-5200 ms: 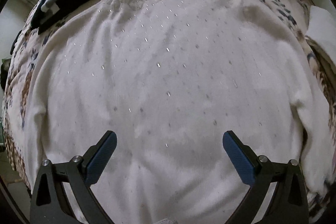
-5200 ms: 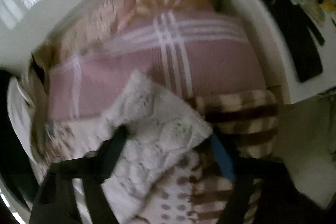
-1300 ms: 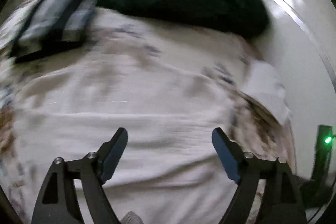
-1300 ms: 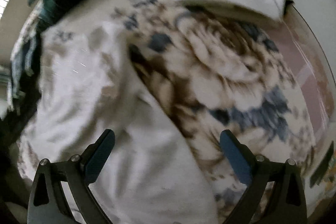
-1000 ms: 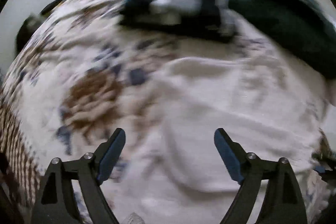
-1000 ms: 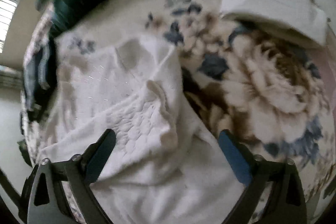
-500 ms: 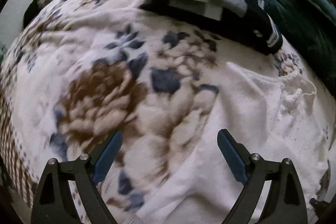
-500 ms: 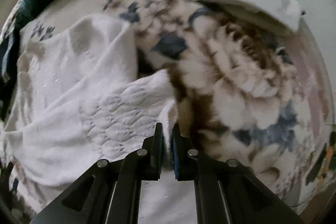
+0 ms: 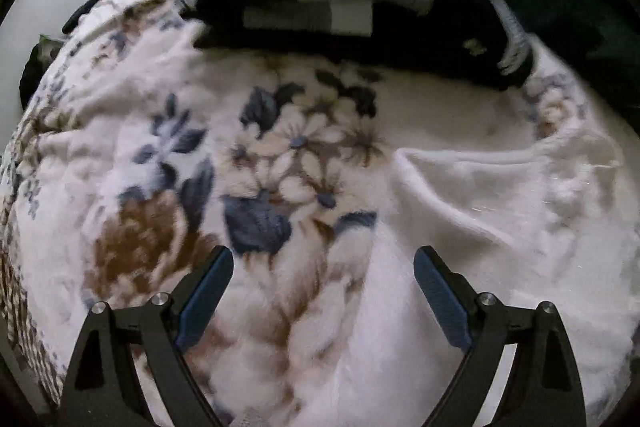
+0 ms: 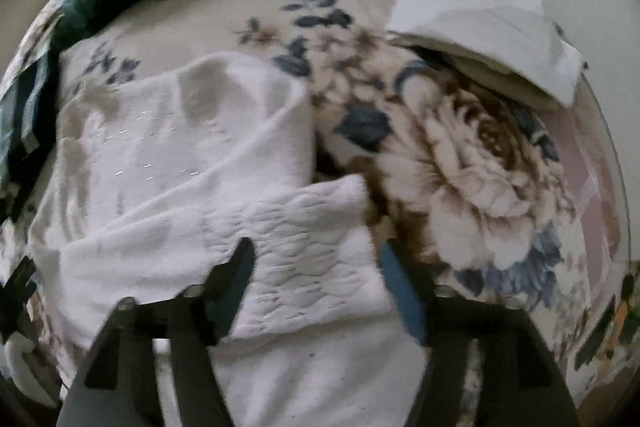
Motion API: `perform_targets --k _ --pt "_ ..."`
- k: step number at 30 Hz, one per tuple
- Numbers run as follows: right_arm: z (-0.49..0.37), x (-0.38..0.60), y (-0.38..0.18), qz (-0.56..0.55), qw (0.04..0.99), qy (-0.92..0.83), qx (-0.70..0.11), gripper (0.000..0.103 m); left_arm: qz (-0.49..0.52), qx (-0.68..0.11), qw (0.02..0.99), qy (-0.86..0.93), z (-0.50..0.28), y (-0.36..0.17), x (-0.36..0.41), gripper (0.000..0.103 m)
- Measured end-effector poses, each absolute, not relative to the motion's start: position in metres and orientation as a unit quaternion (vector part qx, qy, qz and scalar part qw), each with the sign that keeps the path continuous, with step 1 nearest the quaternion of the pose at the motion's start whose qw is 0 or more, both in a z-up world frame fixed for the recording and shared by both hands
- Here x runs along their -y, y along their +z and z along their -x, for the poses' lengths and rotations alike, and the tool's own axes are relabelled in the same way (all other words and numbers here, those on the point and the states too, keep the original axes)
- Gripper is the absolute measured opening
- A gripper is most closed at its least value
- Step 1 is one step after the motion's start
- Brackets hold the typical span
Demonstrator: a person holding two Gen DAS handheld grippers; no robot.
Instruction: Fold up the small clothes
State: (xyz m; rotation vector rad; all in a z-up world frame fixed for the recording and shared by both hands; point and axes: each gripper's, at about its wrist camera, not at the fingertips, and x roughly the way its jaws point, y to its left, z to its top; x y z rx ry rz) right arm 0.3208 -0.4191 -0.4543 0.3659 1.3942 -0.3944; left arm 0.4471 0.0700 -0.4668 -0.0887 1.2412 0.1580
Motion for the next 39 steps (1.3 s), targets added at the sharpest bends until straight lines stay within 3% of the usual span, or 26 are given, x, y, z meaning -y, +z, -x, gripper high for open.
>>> perform_targets --k 3,12,27,34,39 --pt "-0.323 0.396 -0.439 -0.099 0.753 -0.179 -0.626 0.099 0.035 -0.571 0.818 0.064 -0.420 -0.438 -0.060 0.092" --pt "-0.293 0.341 -0.386 -0.040 0.775 -0.181 -0.604 0.099 0.007 -0.574 0.819 0.009 -0.365 -0.384 -0.009 0.092" --pt "-0.240 0.310 -0.308 -0.073 0.807 -0.161 -0.563 0.099 -0.013 -0.566 0.823 -0.041 -0.302 -0.324 0.029 0.092" --pt "-0.235 0.348 -0.314 -0.116 0.800 -0.130 -0.574 0.099 0.009 -0.576 0.818 -0.012 -0.283 -0.327 0.061 0.092" --pt "-0.238 0.418 -0.346 -0.216 0.764 -0.054 -0.606 0.099 0.019 -0.589 0.808 0.015 -0.259 -0.342 0.109 0.092"
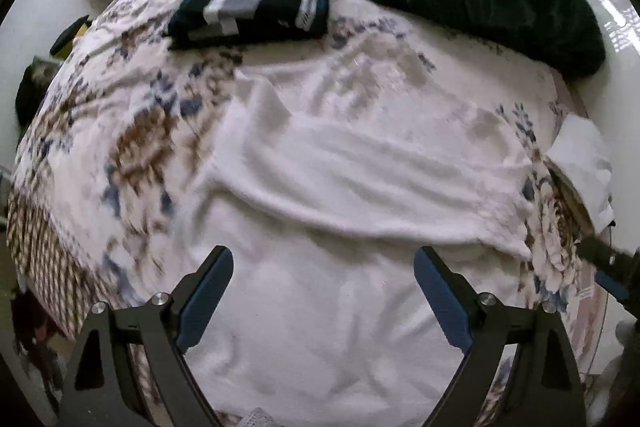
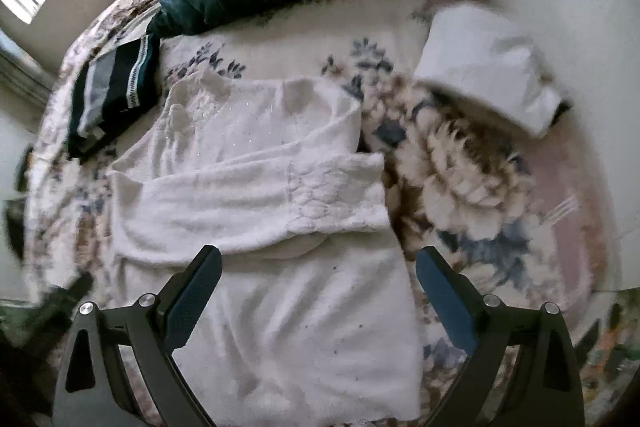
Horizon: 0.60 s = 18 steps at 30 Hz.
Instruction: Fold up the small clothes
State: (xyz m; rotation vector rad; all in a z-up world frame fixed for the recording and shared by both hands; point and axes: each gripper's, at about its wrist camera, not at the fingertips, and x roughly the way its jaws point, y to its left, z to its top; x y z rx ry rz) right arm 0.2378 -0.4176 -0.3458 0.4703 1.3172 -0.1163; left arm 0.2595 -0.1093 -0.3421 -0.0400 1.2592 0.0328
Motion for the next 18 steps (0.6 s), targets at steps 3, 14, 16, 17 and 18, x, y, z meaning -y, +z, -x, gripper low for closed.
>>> perform_targets --k 3,14,16,17,18 --pt "-0.243 0.464 -0.377 -0.260 0.722 -0.010 -0.640 0.099 0.017 -0.606 0.795 0.027 -0.234 -0.363 0.154 0.092" --pt "-0.275 0.585 -0.478 -0.256 0.647 0.058 -0.716 0.099 -0.001 -0.713 0.699 -0.049 -0.136 -0.475 0.308 0.092" --pt "-0.286 0.589 -0.493 -0.269 0.639 0.081 -0.716 0.099 -0.002 -0.725 0.687 -0.055 -0.124 -0.495 0.324 0.092" --pt "-0.294 0.590 -0.502 -0.277 0.637 0.098 -0.713 0.099 -0.004 -0.728 0.683 -0.056 -0.121 -0.503 0.329 0.092" --pt "-0.305 0.590 -0.511 -0.286 0.634 0.114 -0.709 0.099 -0.009 -0.730 0.681 -0.052 -0.119 -0.510 0.334 0.092"
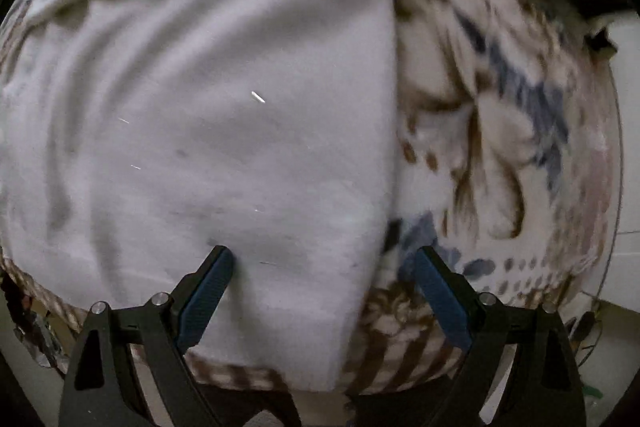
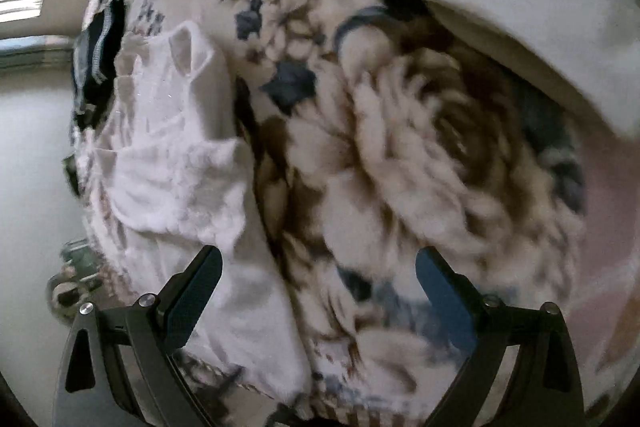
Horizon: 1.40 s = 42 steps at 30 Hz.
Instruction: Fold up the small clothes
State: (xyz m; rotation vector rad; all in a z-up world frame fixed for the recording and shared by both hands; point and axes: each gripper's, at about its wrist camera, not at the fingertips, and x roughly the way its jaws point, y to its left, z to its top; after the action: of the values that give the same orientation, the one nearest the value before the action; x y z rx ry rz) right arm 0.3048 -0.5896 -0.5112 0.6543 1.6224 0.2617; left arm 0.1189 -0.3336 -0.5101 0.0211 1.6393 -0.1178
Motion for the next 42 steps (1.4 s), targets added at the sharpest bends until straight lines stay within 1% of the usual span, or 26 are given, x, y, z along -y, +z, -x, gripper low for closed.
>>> perform_targets --k 3,6,9,10,11,12,13,14,15,19,22,25,28,34,35,36,37,38,40,41,42 --pt "-0.337 0.582 -0.526 -0.309 0.626 0.147 -0.701 0.099 -0.023 -0.722 0.691 -0.032 -0.121 -0.520 0.338 0.092" --pt "-0.371 0.569 -0.537 -0.341 0.621 0.179 -0.682 0.099 -0.014 -0.707 0.707 -0.016 -0.126 -0.519 0.335 0.092" --pt "-0.399 0.556 -0.544 -0.347 0.619 0.192 -0.678 0.097 -0.010 -0.691 0.723 -0.004 -0.132 -0.516 0.331 0.091" --pt "-0.408 0.551 -0.546 -0.346 0.619 0.194 -0.678 0.096 -0.011 -0.686 0.728 -0.003 -0.133 -0.516 0.330 0.084" --pt "-0.417 0.547 -0.550 -0.344 0.618 0.197 -0.679 0.091 -0.012 -0.684 0.730 -0.001 -0.134 -0.515 0.329 0.081" --pt "-0.423 0.543 -0.553 -0.339 0.616 0.199 -0.683 0.087 -0.007 -0.682 0.731 0.001 -0.138 -0.514 0.326 0.074" --pt "-0.425 0.537 -0.555 -0.333 0.615 0.199 -0.687 0.085 0.001 -0.680 0.733 0.002 -0.138 -0.512 0.323 0.070" --pt "-0.430 0.534 -0.556 -0.326 0.615 0.200 -0.690 0.079 0.005 -0.678 0.735 0.000 -0.139 -0.511 0.322 0.068" --pt "-0.431 0.529 -0.557 -0.321 0.614 0.203 -0.692 0.076 0.005 -0.679 0.734 -0.001 -0.139 -0.510 0.321 0.067" --pt "-0.430 0.520 -0.551 -0.286 0.589 0.207 -0.727 0.076 0.062 -0.677 0.733 -0.015 -0.139 -0.493 0.296 0.067" --pt "-0.412 0.532 -0.538 -0.251 0.560 0.215 -0.760 0.076 0.074 -0.678 0.731 -0.030 -0.132 -0.486 0.288 0.067" --pt "-0.396 0.554 -0.531 -0.252 0.546 0.207 -0.772 0.076 0.051 -0.693 0.718 -0.040 -0.132 -0.495 0.299 0.067" --pt "-0.394 0.563 -0.528 -0.242 0.561 0.205 -0.765 0.076 0.016 -0.701 0.712 -0.038 -0.130 -0.504 0.311 0.067" --pt "-0.428 0.541 -0.537 -0.220 0.608 0.195 -0.737 0.076 -0.013 -0.701 0.712 -0.034 -0.136 -0.511 0.320 0.067" --pt "-0.435 0.532 -0.539 -0.206 0.618 0.190 -0.734 0.076 -0.014 -0.700 0.713 -0.034 -0.141 -0.512 0.324 0.066" --pt "-0.440 0.527 -0.540 -0.196 0.623 0.186 -0.734 0.076 -0.012 -0.701 0.712 -0.033 -0.144 -0.512 0.322 0.059" --pt "-0.443 0.519 -0.543 -0.184 0.624 0.184 -0.737 0.076 -0.012 -0.701 0.713 -0.029 -0.146 -0.511 0.320 0.050" --pt "-0.446 0.511 -0.545 -0.157 0.628 0.170 -0.743 0.076 -0.012 -0.698 0.715 -0.027 -0.150 -0.509 0.320 0.046" --pt "-0.447 0.499 -0.542 -0.116 0.642 0.162 -0.740 0.076 -0.013 -0.698 0.716 -0.026 -0.160 -0.507 0.325 0.031" --pt "-0.447 0.491 -0.540 -0.095 0.647 0.159 -0.740 0.076 -0.012 -0.696 0.717 -0.026 -0.161 -0.506 0.324 0.026" --pt "-0.447 0.486 -0.537 -0.081 0.652 0.155 -0.738 0.068 -0.015 -0.693 0.720 -0.027 -0.166 -0.506 0.323 0.018"
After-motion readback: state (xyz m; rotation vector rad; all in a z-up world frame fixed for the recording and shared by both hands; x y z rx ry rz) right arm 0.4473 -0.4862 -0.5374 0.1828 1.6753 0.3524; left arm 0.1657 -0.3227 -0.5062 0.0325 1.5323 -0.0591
